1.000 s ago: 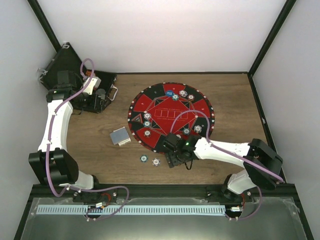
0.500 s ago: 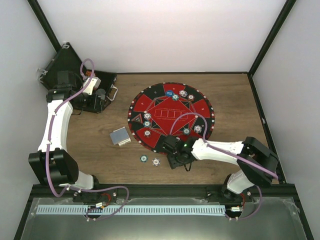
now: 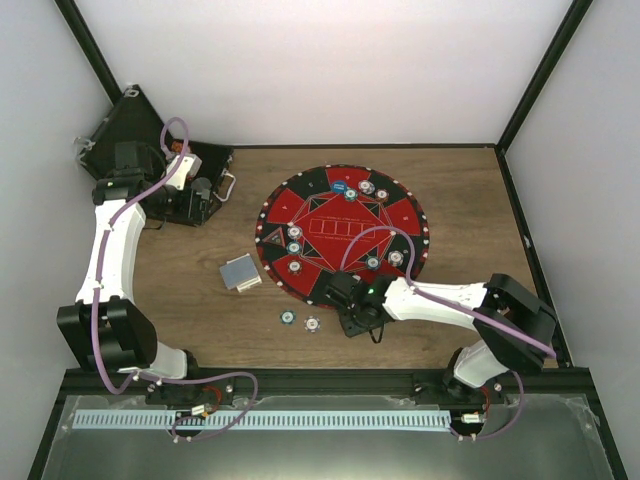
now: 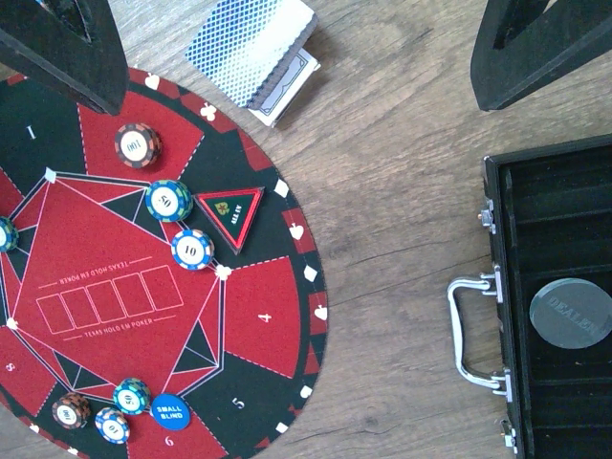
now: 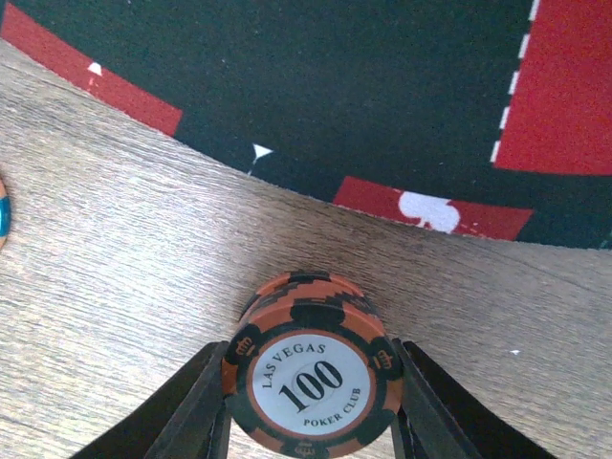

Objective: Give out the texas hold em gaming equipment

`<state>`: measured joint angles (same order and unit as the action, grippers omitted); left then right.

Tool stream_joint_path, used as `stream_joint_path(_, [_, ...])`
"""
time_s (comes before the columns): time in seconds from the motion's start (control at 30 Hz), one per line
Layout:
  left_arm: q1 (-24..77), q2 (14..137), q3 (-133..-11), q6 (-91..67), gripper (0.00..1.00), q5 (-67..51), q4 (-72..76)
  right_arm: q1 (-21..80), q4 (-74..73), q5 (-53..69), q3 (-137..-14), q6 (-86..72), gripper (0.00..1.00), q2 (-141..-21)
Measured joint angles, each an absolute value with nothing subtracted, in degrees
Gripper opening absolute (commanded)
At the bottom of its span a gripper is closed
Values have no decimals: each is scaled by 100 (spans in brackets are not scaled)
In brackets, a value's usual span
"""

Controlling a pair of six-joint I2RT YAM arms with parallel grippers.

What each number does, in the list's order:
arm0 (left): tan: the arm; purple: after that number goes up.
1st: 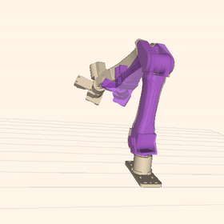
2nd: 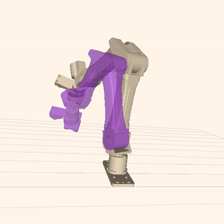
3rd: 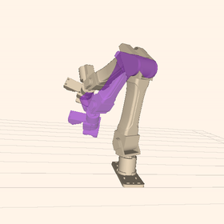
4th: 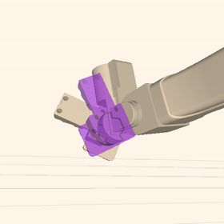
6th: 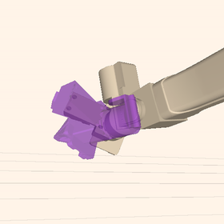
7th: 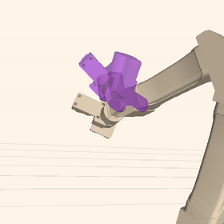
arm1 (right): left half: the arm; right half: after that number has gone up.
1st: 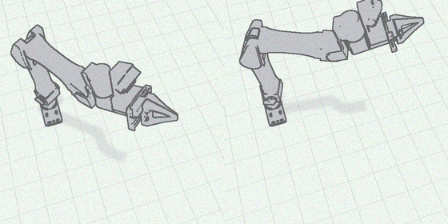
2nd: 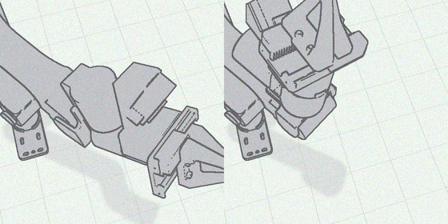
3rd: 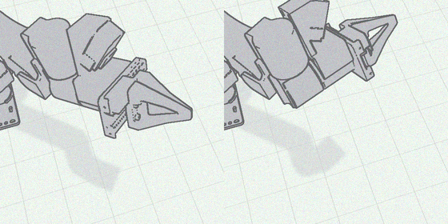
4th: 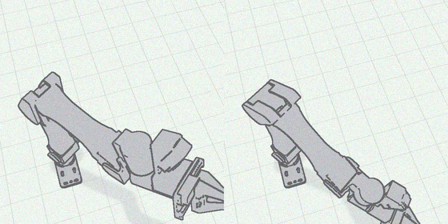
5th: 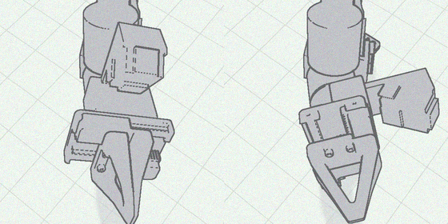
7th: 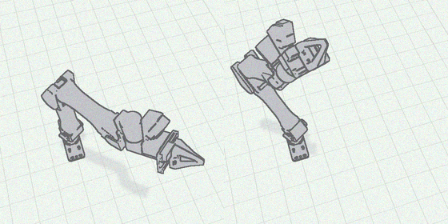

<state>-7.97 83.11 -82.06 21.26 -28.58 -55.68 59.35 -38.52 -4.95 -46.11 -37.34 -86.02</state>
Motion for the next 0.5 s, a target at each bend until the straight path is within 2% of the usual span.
stream_joint_path(0.23, [-797, 8307, -8206, 2128, 100, -2856, -5568, 5935, -4115, -657, -4827, -3721, 27, -8597])
stream_joint_path(0.5, [-797, 8307, -8206, 2128, 100, -2858, -5572, 5592, -4340, -875, -5476, -3540, 27, -8576])
